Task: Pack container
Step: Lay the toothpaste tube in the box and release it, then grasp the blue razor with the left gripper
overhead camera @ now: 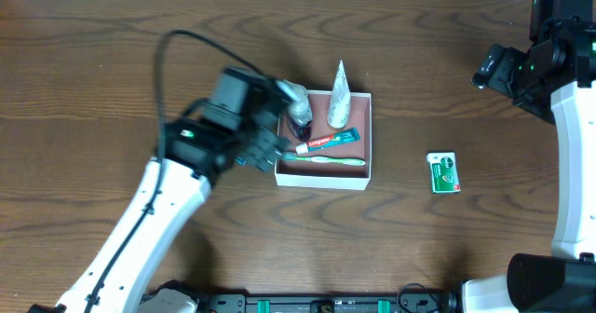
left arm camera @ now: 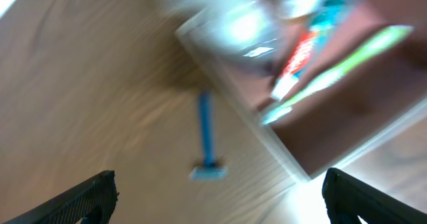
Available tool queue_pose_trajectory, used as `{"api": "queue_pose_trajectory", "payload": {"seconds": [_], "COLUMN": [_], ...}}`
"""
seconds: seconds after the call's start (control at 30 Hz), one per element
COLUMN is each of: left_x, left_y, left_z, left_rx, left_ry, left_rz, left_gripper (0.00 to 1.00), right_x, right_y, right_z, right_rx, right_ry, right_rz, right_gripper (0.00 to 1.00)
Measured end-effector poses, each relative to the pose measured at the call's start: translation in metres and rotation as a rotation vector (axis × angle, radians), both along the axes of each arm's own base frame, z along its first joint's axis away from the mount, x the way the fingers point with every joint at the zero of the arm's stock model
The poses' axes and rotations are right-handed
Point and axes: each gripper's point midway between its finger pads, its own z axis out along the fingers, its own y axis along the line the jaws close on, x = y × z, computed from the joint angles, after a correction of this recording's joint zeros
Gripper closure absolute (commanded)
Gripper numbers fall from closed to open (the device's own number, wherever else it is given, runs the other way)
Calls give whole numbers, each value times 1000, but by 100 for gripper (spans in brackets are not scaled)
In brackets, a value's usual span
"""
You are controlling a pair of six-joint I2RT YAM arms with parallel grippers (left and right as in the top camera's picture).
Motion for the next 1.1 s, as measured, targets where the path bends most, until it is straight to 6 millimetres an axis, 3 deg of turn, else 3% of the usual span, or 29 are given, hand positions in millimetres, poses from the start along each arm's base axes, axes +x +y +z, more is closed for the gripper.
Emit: {"api": "queue_pose_trajectory", "payload": {"seconds": [0.13, 0.27, 0.43, 0.63, 0.97, 1.1], "left_x": [19, 36, 56, 54, 45, 41], "left_y": [44, 56, 51, 48, 32, 31], "left_z": [-13, -47, -103, -154, -175, -185], "left_rx": [-31, -57, -58, -41, -97, -99], "left_ry": [34, 109, 204, 315, 401, 436], "left_rz": [206, 274, 295, 292, 234, 231], "left_gripper": [1, 2, 18, 20, 30, 44], "right_x": [0, 0, 0, 0, 0, 0], "right_y": [0, 0, 0, 0, 0, 0], "right_z": [0, 0, 0, 0, 0, 0], "right_rx": [0, 0, 0, 0, 0, 0], "right_ry": [0, 0, 0, 0, 0, 0], "right_rz": [0, 0, 0, 0, 0, 0], "right_gripper": [1, 1, 1, 1, 1, 1]}}
